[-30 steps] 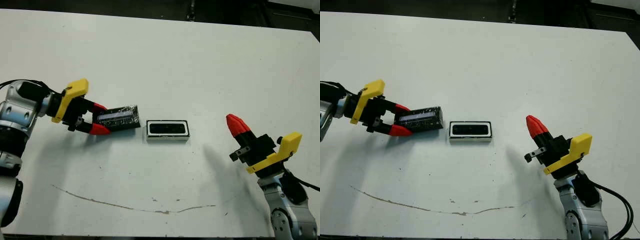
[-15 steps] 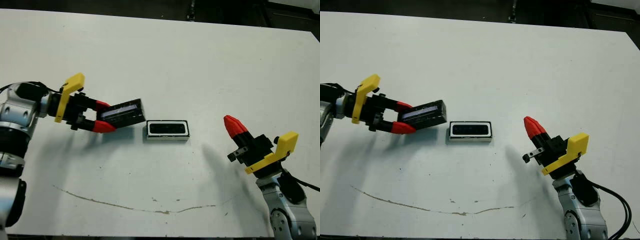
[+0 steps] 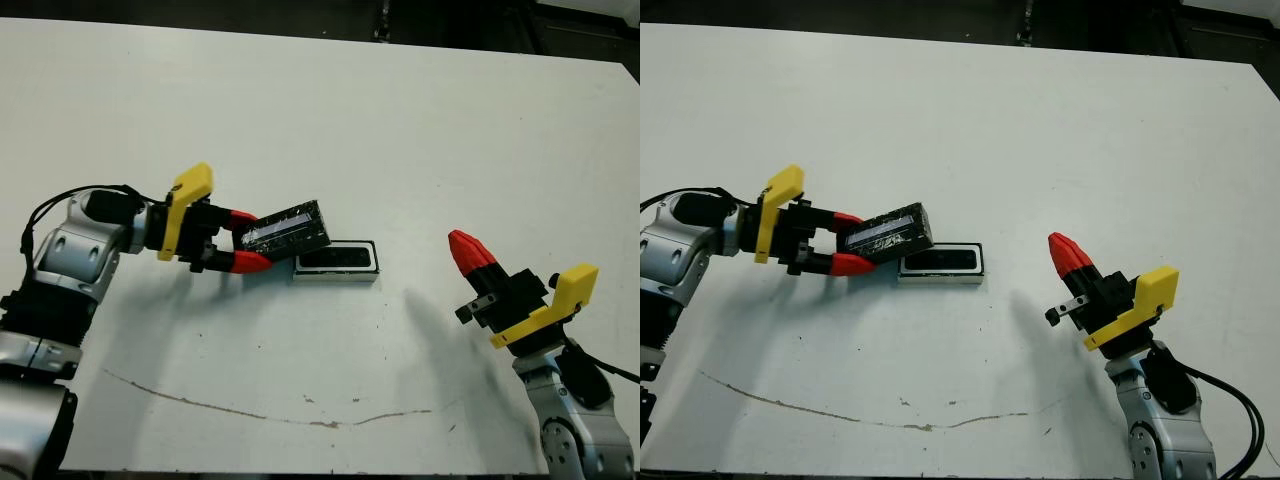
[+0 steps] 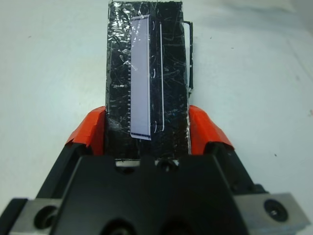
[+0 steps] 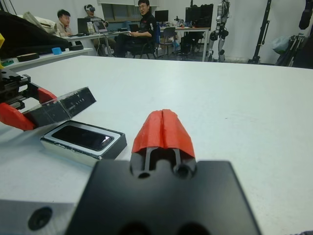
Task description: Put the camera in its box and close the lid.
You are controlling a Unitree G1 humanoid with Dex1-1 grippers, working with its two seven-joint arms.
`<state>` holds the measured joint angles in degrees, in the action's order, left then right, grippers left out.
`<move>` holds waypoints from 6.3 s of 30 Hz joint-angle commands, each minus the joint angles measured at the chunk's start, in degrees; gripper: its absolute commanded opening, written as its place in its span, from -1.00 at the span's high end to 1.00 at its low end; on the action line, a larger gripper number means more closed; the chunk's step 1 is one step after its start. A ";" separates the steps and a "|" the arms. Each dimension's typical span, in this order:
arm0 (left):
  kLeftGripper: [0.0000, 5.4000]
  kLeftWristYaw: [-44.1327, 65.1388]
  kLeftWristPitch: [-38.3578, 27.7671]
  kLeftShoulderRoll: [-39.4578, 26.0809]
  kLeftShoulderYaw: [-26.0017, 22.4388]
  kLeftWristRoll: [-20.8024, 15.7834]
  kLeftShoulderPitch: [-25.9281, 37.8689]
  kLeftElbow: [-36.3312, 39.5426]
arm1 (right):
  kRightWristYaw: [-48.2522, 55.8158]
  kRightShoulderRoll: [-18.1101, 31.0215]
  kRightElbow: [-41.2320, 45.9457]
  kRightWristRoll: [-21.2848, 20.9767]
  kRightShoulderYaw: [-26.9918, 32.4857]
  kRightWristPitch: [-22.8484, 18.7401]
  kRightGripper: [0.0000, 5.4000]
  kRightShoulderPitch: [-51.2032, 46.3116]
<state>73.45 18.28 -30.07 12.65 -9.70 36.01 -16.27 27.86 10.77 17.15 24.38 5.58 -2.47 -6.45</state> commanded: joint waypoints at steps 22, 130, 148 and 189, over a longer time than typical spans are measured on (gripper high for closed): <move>-0.18 -0.17 2.62 0.64 9.17 2.73 -1.38 4.08 | 0.18 0.78 -0.08 -0.24 -0.02 -0.28 1.00 -0.75; -0.99 -25.30 7.86 20.99 12.53 10.78 -1.18 2.08 | -1.07 1.13 -0.12 0.58 2.88 -0.06 1.00 -1.00; -0.99 -27.25 13.38 20.55 3.16 -3.17 -10.06 12.83 | -0.93 1.39 -0.29 0.23 2.40 0.14 1.00 -0.99; 0.11 -58.11 -21.89 32.23 -18.42 -7.25 -38.03 24.91 | -20.23 -7.82 7.17 -5.04 0.91 -2.19 1.00 -1.56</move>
<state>16.12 -3.05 2.30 -6.11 -17.85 -1.23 8.91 8.17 2.79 24.13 19.78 6.27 -4.69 -7.28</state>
